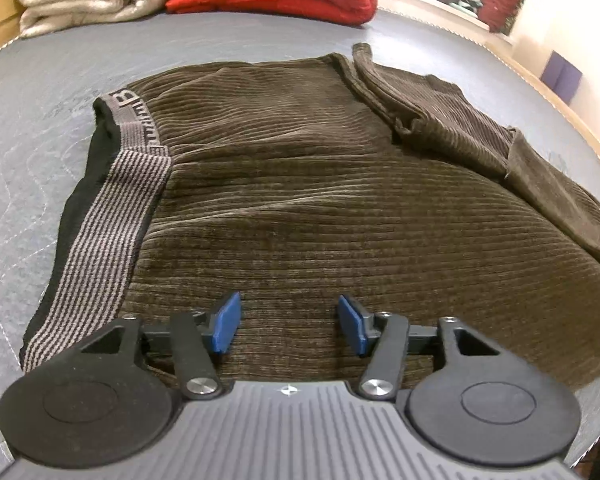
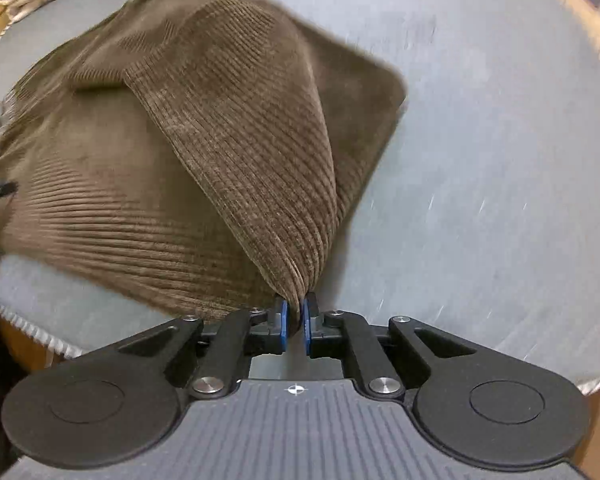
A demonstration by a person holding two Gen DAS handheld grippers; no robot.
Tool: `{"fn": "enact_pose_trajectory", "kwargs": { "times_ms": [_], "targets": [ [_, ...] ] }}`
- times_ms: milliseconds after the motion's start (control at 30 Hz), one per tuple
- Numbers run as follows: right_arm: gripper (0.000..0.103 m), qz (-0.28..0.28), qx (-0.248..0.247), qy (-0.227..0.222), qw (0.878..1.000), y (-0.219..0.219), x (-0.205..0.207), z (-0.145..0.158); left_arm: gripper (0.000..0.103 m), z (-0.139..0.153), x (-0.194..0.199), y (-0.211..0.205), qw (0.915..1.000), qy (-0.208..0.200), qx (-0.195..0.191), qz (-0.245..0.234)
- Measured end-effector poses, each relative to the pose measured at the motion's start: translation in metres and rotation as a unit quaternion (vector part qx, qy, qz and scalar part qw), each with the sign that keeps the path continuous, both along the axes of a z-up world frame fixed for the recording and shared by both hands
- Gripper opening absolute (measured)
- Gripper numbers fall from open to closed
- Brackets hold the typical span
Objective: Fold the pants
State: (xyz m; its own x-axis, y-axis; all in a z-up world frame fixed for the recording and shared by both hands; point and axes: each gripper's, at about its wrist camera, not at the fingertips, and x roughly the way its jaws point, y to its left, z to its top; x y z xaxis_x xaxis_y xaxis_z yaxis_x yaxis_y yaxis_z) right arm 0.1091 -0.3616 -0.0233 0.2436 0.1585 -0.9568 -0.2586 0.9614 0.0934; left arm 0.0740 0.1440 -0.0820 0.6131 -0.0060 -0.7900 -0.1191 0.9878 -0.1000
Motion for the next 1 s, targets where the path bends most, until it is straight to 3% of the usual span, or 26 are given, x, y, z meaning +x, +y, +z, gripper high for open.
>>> {"fn": "enact_pose_trajectory", "kwargs": {
  "times_ms": [167, 333, 500, 600, 767, 1000],
  "targets": [
    [0.030, -0.010, 0.023, -0.055, 0.998, -0.006, -0.004, 0.008, 0.073, -0.002, 0.000, -0.021, 0.9978, -0.001, 0.058, -0.030],
    [0.030, -0.013, 0.006, -0.145, 0.989, -0.003, 0.017, 0.045, 0.073, -0.004, 0.000, -0.022, 0.9974, -0.004, 0.065, -0.031],
    [0.034, -0.081, -0.003, -0.215, 0.973, 0.001, 0.053, 0.063, 0.075, -0.007, -0.002, -0.029, 0.9960, -0.005, 0.082, -0.037],
    [0.034, -0.017, 0.018, -0.222, 0.975, 0.054, 0.070, 0.052, 0.075, -0.007, -0.003, -0.028, 0.9964, -0.006, 0.078, -0.033],
    [0.036, 0.120, -0.015, -0.222, 0.968, 0.151, 0.079, 0.025, 0.076, -0.008, -0.004, -0.028, 0.9964, -0.010, 0.078, -0.032],
    [0.051, 0.215, -0.092, -0.194, 0.953, 0.252, 0.097, -0.033, 0.078, -0.008, -0.003, -0.025, 0.9966, -0.009, 0.070, -0.041]
  ]
}}
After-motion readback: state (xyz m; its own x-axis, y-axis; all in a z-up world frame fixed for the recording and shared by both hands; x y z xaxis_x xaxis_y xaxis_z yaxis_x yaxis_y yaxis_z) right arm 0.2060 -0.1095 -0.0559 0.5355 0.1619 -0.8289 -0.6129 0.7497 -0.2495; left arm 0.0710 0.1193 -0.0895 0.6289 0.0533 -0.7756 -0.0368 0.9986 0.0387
